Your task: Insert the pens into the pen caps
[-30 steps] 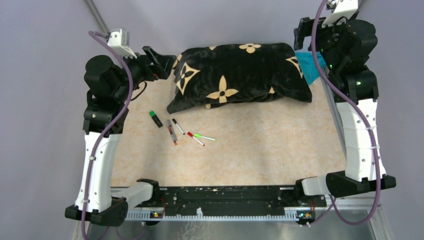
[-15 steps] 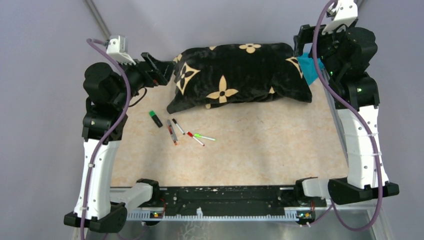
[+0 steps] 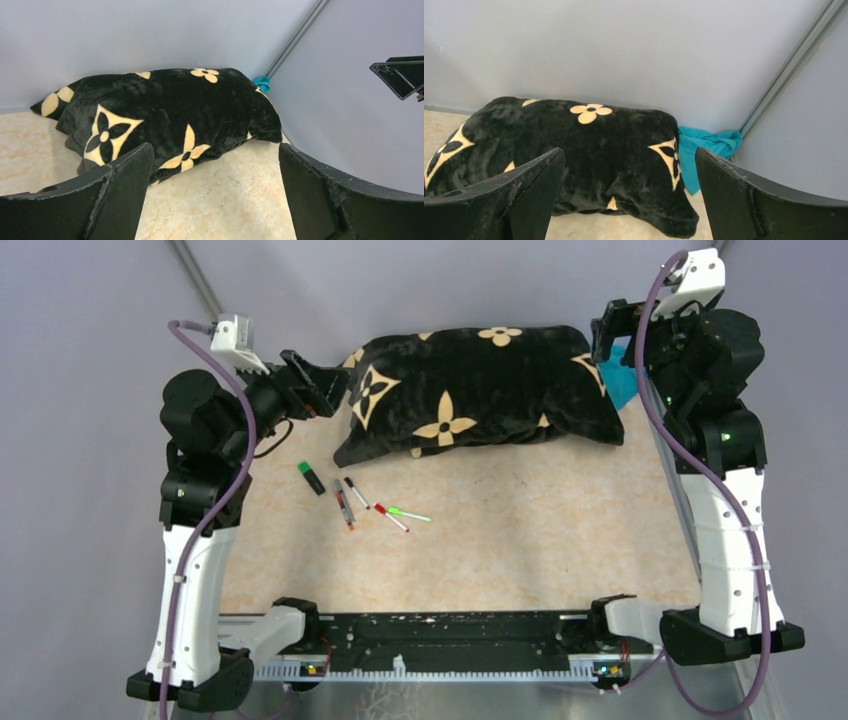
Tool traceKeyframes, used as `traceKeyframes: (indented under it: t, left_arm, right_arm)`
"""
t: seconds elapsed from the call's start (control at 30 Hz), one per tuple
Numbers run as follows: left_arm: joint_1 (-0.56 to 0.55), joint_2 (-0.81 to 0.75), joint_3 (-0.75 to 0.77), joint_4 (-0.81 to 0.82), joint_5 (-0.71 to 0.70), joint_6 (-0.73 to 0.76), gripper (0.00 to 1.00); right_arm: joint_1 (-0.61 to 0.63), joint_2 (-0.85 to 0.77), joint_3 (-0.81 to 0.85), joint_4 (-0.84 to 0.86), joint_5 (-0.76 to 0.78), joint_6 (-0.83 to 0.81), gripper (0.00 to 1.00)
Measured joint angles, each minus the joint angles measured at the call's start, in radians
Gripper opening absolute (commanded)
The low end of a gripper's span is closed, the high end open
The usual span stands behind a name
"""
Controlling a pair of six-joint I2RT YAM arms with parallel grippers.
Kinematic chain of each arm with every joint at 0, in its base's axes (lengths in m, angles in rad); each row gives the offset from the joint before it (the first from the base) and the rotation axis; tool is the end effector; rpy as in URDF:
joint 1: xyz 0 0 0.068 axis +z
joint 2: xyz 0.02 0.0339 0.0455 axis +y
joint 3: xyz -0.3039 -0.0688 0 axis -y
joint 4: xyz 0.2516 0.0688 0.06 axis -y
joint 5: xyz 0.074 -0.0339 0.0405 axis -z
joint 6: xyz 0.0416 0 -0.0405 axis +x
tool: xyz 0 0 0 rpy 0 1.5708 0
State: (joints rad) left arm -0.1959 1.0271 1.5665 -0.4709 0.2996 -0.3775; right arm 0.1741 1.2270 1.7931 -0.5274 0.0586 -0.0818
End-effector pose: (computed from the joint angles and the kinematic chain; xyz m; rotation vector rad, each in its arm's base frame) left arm 0.1559 -0.0434 0.5621 0.1072 1.5404 -0.6823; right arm 0.2104 0.0345 0.5897 -0.1491 1.5250 0.0286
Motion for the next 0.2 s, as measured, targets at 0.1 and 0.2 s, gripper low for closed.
traceKeyframes:
  t: [0.1,0.2]
  left_arm:
    - [0.000,0.004,0.000,-0.001,0.013,-0.013,0.99]
    - [0.000,0.003,0.000,0.000,0.025,-0.022,0.99]
  right_arm:
    - [-0.003,-0.014,-0.005,-0.002,0.000,0.001,0.99]
    - [-0.011,-0.043,-0.029,-0.003,0.000,0.005,0.99]
